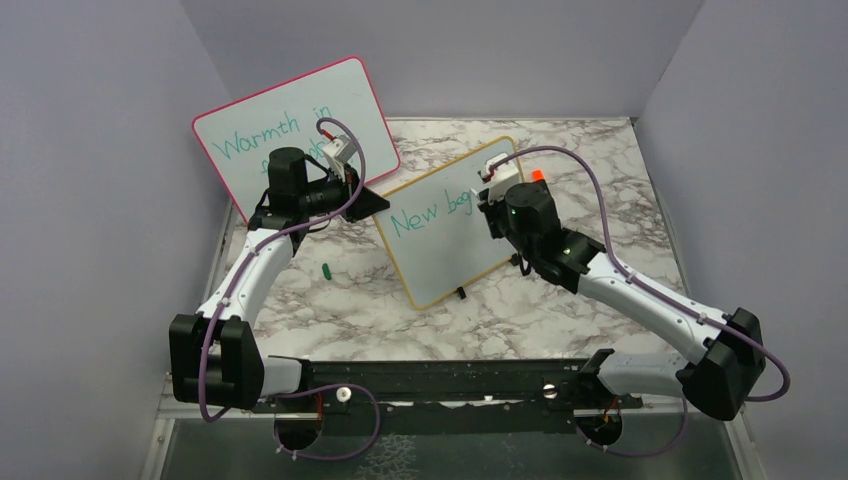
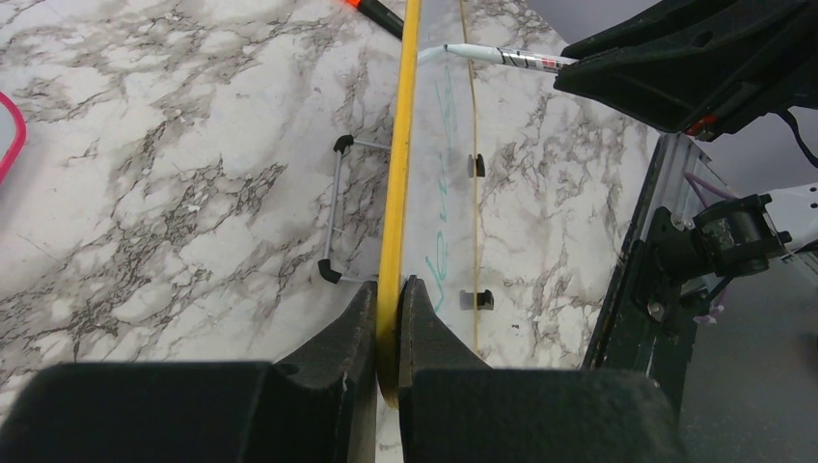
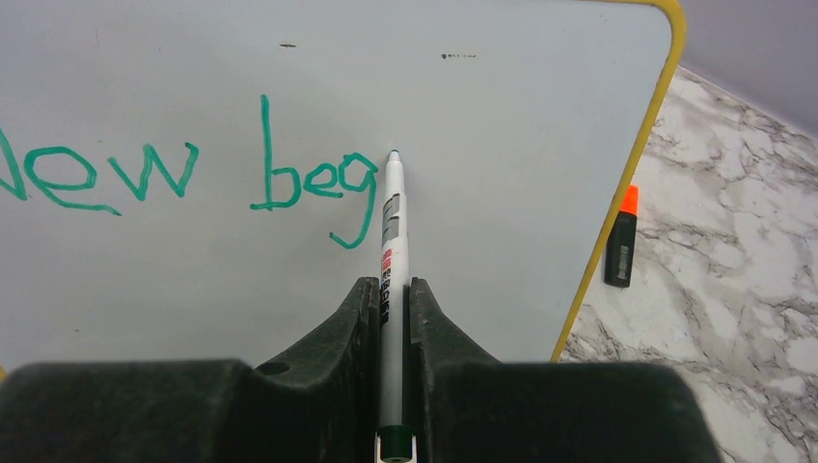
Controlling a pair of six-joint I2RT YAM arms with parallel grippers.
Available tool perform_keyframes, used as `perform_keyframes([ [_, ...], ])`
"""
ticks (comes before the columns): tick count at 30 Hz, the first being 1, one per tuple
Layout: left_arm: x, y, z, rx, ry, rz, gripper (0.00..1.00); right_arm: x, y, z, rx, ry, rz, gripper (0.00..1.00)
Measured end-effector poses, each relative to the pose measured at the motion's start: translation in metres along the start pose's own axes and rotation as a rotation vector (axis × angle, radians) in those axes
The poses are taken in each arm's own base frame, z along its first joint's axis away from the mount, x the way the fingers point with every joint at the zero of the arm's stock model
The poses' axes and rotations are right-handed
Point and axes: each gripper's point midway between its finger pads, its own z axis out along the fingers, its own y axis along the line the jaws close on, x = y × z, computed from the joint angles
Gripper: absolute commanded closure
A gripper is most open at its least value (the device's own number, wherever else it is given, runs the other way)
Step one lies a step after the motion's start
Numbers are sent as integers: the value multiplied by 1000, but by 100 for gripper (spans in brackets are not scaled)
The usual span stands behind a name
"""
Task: Write a sentence on the whiteboard
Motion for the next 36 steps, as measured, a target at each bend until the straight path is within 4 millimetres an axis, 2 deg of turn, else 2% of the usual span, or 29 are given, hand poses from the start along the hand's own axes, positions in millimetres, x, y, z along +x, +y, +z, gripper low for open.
perform_keyframes([
  [14, 0, 0, 0, -2, 0, 3, 100, -5, -4, 3, 11, -11, 9, 100],
  [25, 0, 0, 0, -1, 1, 2, 100, -4, -8, -6, 9, -2, 11, 100],
  [36, 0, 0, 0, -1, 1, 2, 100, -3, -4, -6, -10, 0, 18, 100],
])
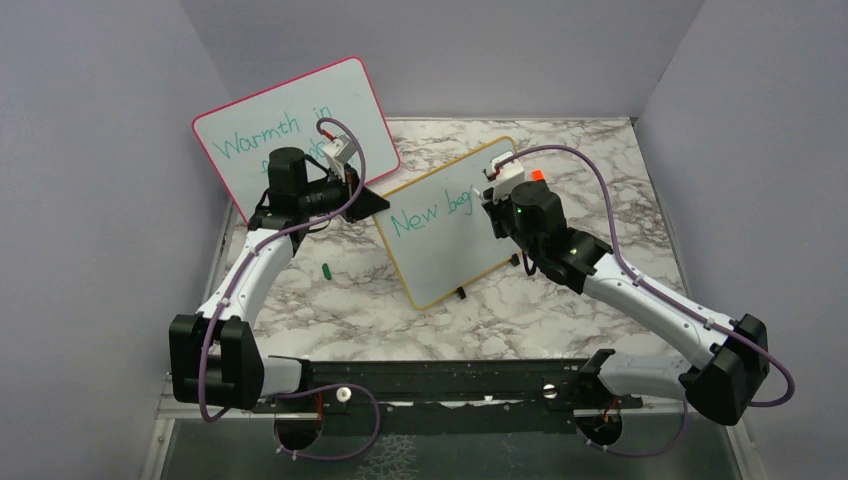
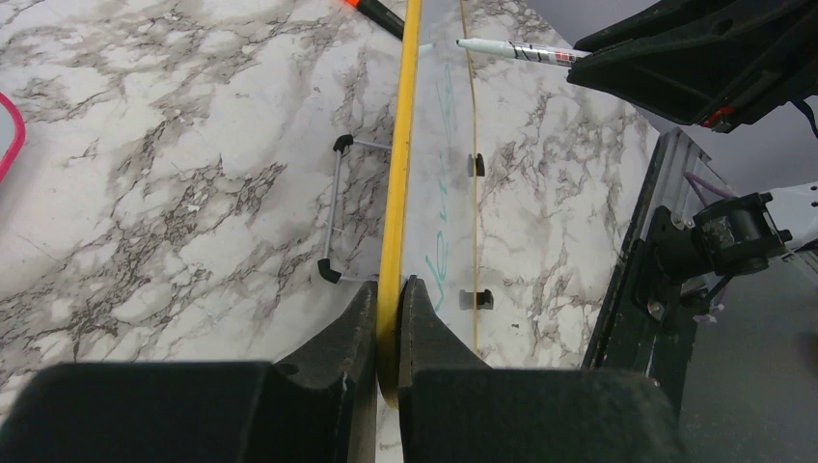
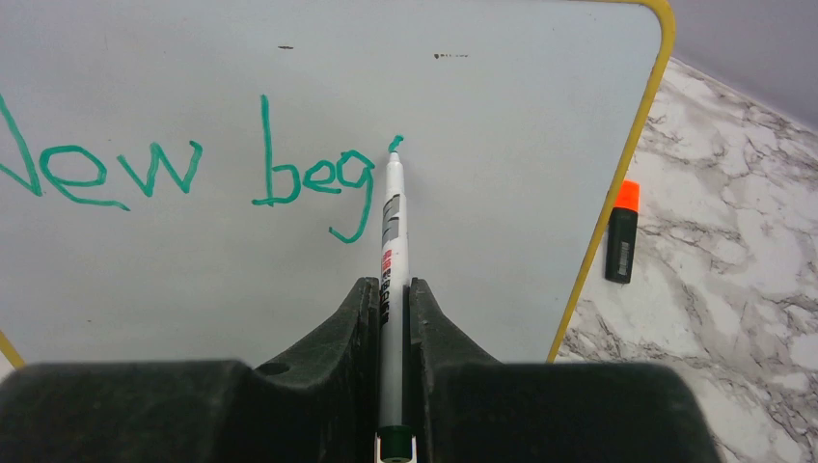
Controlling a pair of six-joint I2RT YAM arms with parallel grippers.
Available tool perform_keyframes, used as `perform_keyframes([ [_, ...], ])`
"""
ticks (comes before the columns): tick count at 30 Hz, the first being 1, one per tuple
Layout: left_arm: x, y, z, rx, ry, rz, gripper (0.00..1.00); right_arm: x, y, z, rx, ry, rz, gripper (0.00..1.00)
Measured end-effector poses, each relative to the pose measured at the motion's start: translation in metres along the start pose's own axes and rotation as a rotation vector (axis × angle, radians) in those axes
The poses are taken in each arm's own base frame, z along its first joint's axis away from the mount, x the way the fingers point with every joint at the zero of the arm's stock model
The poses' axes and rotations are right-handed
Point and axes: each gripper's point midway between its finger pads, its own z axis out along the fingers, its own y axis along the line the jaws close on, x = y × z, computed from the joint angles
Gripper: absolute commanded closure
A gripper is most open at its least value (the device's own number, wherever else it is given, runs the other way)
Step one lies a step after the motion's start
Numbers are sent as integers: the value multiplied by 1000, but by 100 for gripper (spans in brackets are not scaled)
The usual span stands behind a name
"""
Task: Write a sentence on the whiteboard
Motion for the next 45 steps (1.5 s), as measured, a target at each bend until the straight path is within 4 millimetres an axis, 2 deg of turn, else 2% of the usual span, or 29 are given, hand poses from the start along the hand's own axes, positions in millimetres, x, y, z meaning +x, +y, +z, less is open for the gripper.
perform_keyframes([
  [22, 0, 0, 0, 0, 0, 0, 100, 8, 3, 6, -3, 25, -6, 100],
  [37, 0, 0, 0, 0, 0, 0, 100, 23, 4, 2, -8, 77, -3, 100],
  [45, 0, 0, 0, -1, 1, -1, 100, 21, 3, -2, -10, 66, 3, 100],
])
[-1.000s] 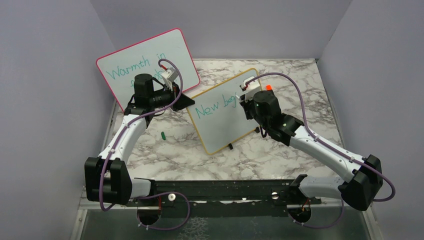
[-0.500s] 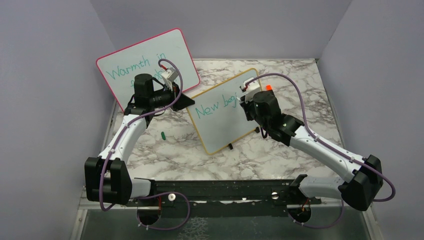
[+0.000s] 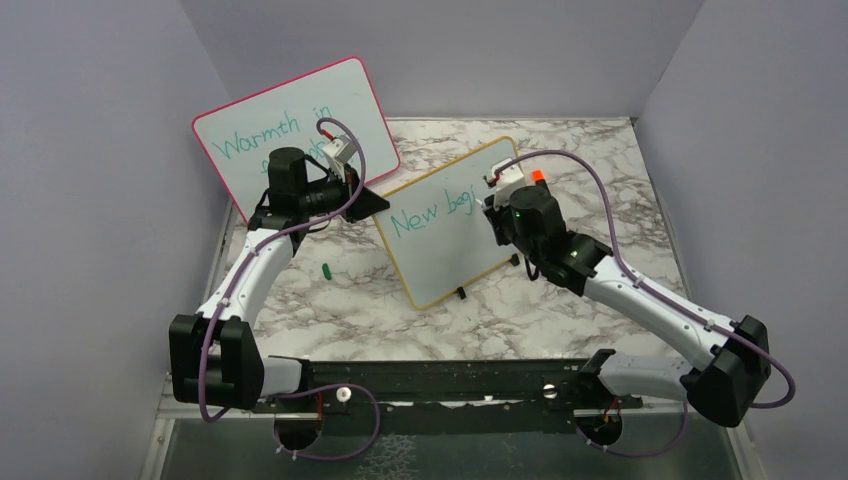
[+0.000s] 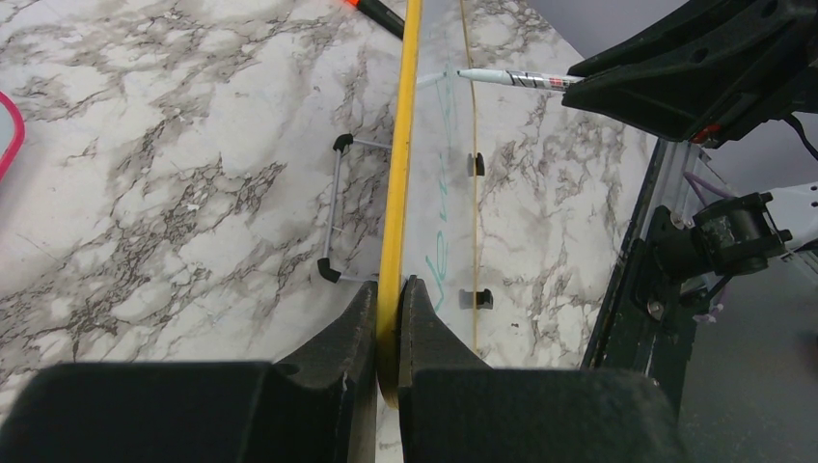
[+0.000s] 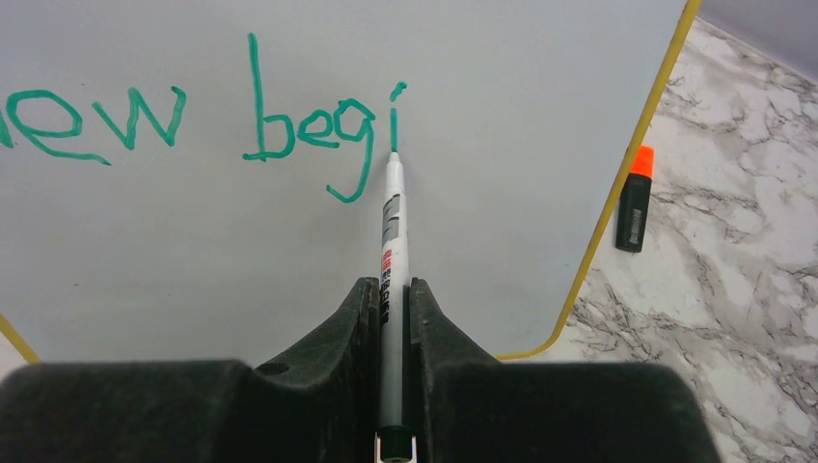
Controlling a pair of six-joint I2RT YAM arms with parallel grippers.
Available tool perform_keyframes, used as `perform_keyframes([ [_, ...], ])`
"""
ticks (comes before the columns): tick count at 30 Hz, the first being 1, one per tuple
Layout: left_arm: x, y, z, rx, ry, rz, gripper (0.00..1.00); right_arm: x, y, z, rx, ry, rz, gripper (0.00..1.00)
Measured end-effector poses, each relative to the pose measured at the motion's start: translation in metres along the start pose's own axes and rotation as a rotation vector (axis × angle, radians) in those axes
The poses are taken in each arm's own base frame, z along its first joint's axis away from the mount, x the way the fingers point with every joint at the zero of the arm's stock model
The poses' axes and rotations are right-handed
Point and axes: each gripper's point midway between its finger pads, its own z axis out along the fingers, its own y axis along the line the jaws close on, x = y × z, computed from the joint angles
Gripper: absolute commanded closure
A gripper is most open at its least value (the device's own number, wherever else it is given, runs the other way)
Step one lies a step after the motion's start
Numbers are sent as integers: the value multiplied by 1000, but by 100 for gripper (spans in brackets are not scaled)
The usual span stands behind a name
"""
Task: Write a sentence on the whiteboard
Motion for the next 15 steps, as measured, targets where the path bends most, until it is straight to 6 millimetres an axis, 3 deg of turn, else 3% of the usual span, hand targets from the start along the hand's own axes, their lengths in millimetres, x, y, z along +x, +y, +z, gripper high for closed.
perform_keyframes([
  [15, 1, 0, -1, -1, 7, -2, 100, -5, -10, -11, 35, -46, 14, 100],
])
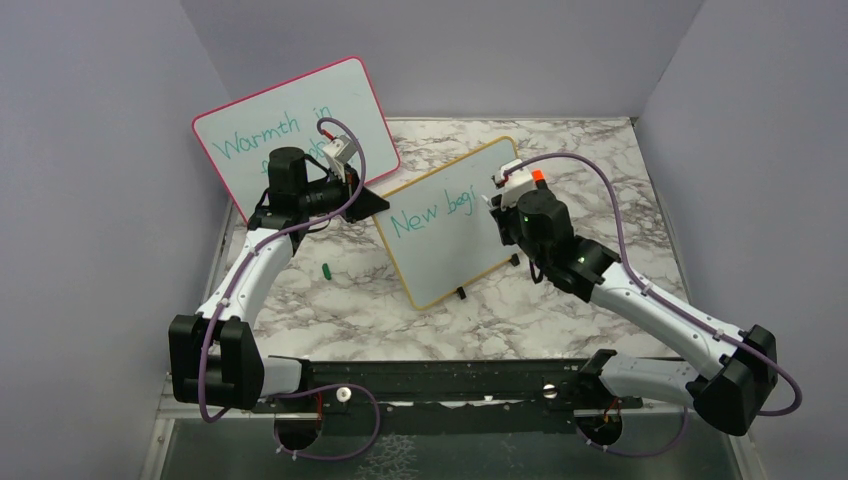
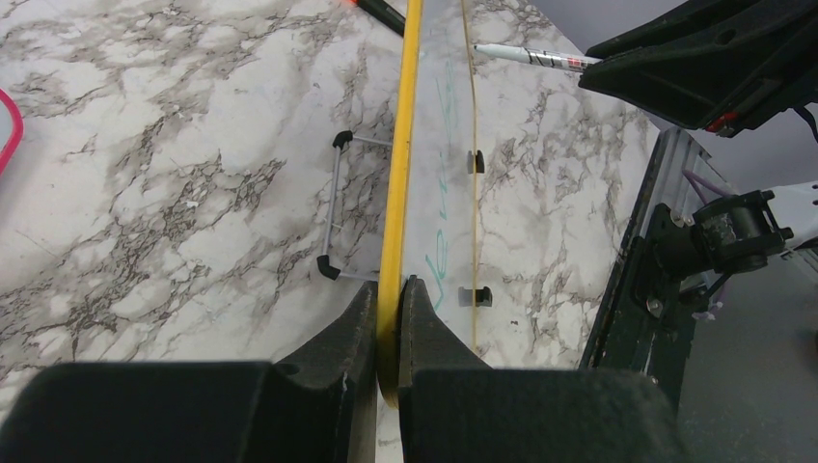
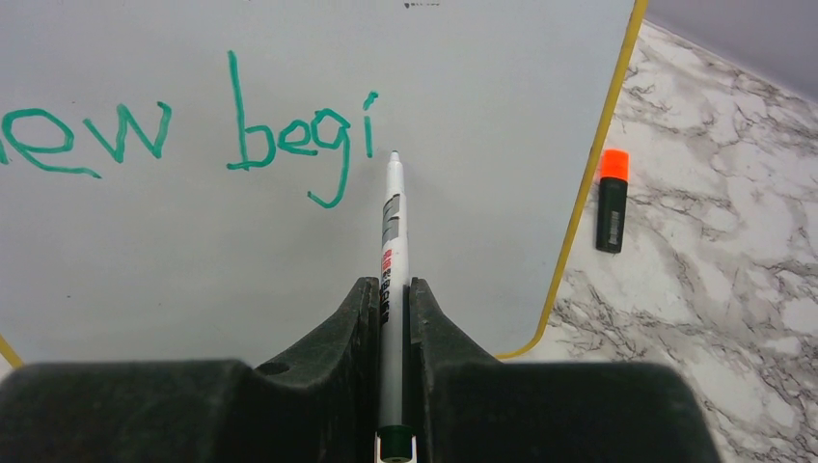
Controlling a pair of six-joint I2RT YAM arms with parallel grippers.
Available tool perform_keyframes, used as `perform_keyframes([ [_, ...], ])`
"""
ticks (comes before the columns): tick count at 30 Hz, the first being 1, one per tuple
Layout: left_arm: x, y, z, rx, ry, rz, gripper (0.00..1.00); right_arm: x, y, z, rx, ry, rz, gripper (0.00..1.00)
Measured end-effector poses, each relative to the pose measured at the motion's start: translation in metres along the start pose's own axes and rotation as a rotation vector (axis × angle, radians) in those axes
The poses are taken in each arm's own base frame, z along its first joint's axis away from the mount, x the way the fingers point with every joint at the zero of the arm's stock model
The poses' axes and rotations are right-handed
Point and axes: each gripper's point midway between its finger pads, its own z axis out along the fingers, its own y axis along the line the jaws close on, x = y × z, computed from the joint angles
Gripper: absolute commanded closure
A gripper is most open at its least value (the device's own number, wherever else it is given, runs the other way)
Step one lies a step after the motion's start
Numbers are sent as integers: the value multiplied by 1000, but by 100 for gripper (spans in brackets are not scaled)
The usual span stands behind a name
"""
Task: Write a sentence on the whiteboard
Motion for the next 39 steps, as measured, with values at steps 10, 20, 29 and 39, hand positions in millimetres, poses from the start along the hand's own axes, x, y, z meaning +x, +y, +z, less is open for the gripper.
perform_keyframes([
  [10, 0, 0, 0, 0, 0, -1, 100, -1, -1, 8, 6, -5, -4, 100],
  [20, 0, 0, 0, 0, 0, -1, 100, 1, 4, 14, -15, -2, -14, 100],
  [29, 0, 0, 0, 0, 0, -1, 100, -3, 5, 17, -13, -15, -16, 100],
  [39, 0, 0, 0, -1, 0, 1, 100, -5, 5, 20, -11, -19, -23, 100],
])
